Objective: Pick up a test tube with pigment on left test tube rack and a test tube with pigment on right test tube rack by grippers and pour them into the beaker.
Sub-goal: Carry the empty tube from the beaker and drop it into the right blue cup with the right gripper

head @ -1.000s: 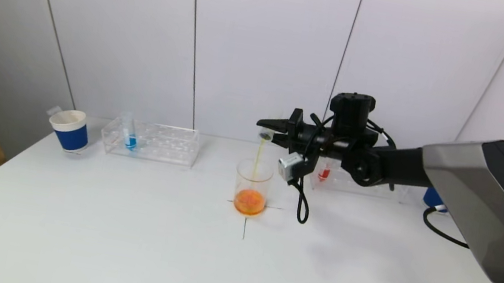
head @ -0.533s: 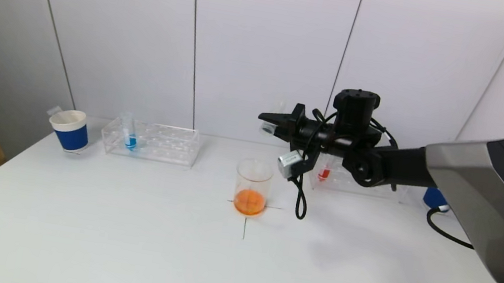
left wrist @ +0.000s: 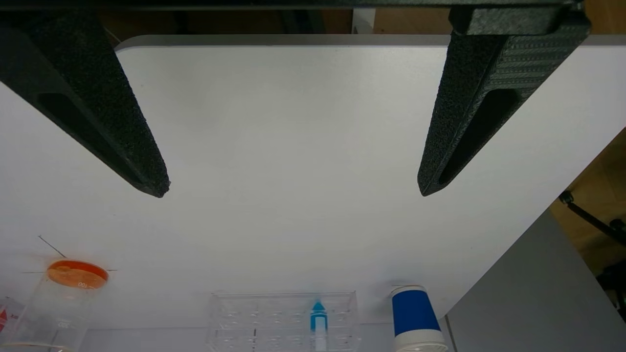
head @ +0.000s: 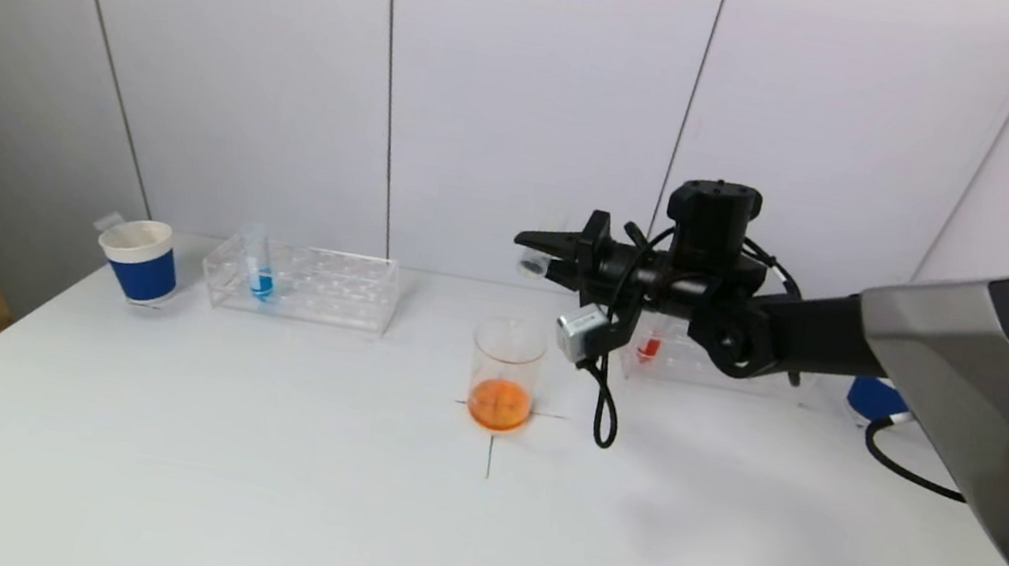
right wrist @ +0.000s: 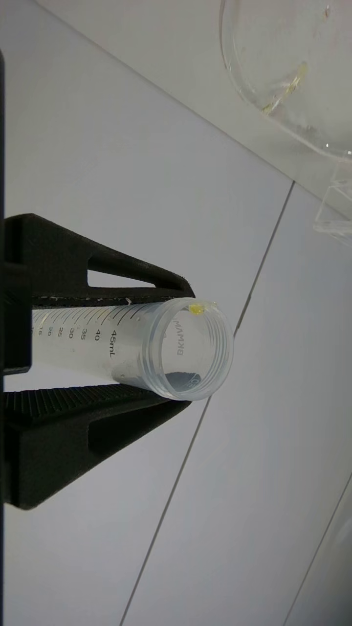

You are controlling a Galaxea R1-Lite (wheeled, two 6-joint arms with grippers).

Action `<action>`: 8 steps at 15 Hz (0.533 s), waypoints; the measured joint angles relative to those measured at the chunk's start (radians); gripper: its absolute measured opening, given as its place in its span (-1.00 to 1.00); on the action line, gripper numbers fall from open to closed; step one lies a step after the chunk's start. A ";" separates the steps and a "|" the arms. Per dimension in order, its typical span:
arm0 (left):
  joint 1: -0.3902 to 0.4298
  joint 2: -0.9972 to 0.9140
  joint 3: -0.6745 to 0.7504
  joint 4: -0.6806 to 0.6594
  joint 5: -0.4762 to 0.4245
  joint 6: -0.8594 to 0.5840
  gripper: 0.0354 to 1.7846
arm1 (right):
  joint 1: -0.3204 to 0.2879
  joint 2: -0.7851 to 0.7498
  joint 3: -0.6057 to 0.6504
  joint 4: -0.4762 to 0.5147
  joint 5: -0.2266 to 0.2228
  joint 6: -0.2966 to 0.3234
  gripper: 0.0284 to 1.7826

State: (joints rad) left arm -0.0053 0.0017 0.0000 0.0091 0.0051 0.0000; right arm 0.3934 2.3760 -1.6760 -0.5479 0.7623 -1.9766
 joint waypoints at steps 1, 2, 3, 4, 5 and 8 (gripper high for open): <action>0.000 0.000 0.000 0.000 0.000 0.000 0.99 | 0.000 -0.011 0.007 -0.004 0.000 0.031 -0.46; 0.000 0.000 0.000 0.000 0.000 0.000 0.99 | 0.001 -0.021 0.011 -0.008 0.000 0.067 -0.46; 0.000 0.000 0.000 0.000 0.000 0.000 0.99 | 0.002 -0.031 0.017 -0.013 0.000 0.116 -0.46; 0.000 0.000 0.000 0.000 0.000 0.000 0.99 | 0.005 -0.040 0.022 -0.024 0.000 0.171 -0.46; 0.000 0.000 0.000 0.000 0.000 0.000 0.99 | 0.010 -0.048 0.024 -0.043 -0.002 0.240 -0.46; 0.001 0.000 0.000 0.000 0.000 0.000 0.99 | 0.019 -0.064 0.027 -0.143 -0.042 0.469 -0.46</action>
State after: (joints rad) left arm -0.0047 0.0017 0.0000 0.0091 0.0051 0.0000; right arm 0.4121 2.3115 -1.6487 -0.6906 0.7206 -1.5077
